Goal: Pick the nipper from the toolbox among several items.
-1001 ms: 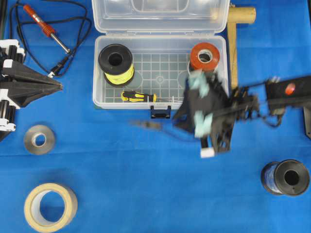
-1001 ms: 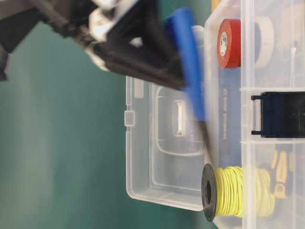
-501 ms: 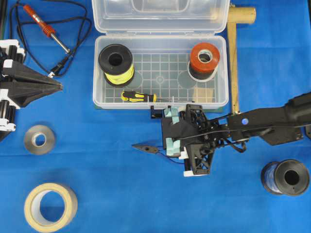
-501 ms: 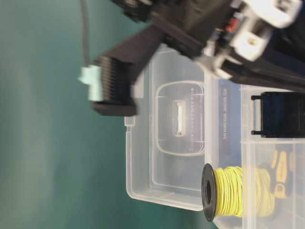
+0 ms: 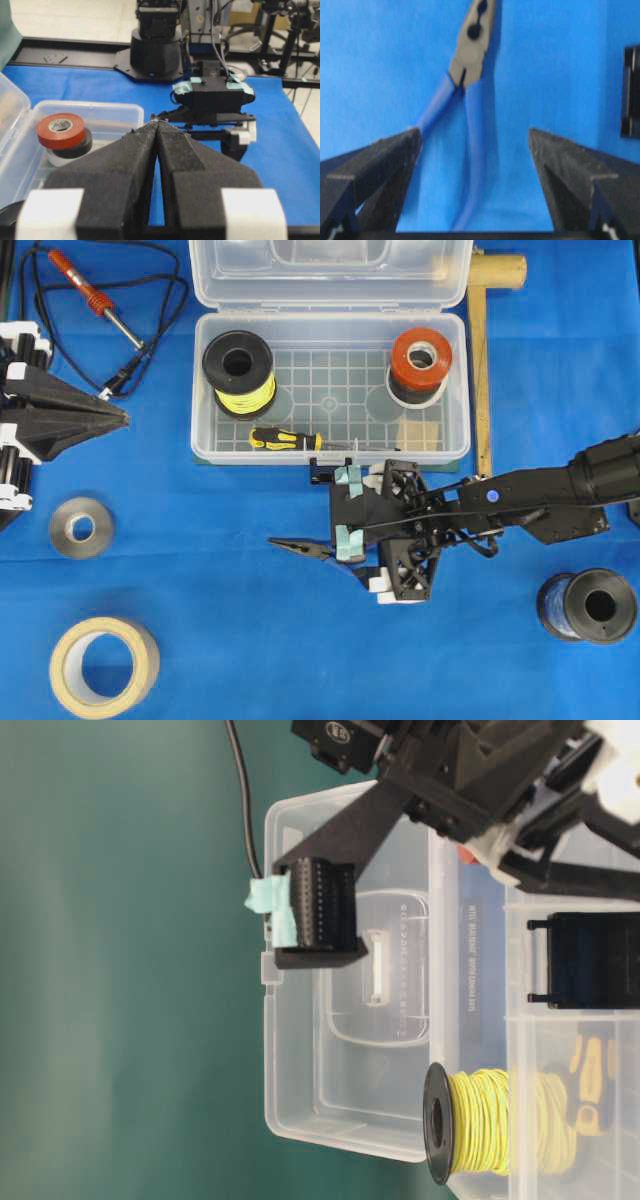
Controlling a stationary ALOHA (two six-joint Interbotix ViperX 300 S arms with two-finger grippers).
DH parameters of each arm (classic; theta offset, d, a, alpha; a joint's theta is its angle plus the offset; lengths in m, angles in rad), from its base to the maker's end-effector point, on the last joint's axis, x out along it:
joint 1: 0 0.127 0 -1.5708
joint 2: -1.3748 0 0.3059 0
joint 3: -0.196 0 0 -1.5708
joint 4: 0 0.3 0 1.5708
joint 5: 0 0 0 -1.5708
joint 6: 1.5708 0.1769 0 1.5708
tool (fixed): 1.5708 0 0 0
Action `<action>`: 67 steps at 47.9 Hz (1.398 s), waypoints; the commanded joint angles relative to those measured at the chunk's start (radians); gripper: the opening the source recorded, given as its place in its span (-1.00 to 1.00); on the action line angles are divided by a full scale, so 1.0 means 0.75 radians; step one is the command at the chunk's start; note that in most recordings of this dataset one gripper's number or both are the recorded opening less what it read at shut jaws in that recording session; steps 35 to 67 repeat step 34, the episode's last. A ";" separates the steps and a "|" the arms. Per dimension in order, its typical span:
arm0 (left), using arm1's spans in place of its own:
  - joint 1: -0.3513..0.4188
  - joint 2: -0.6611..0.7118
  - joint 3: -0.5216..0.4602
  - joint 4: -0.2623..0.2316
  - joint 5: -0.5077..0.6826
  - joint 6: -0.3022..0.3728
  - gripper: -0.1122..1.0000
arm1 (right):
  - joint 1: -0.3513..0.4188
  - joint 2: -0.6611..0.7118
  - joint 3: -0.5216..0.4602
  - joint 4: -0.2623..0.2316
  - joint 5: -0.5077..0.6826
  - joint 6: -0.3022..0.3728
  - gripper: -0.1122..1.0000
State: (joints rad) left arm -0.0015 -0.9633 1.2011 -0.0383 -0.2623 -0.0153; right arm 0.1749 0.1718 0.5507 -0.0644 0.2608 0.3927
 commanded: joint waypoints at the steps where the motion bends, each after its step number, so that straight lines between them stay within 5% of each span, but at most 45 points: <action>1: 0.000 0.004 -0.012 -0.002 -0.004 -0.006 -0.80 | -0.006 -0.129 -0.018 -0.014 0.061 -0.002 0.66; 23: -0.002 0.004 -0.012 -0.002 0.000 -0.016 -0.80 | -0.049 -0.732 0.049 -0.272 0.315 0.002 0.62; 34: 0.000 0.004 -0.010 -0.002 0.002 -0.018 -0.80 | -0.112 -1.025 0.207 -0.290 0.319 0.002 0.62; 67: 0.000 0.004 -0.010 -0.002 0.002 -0.018 -0.80 | -0.112 -1.025 0.207 -0.290 0.319 0.002 0.62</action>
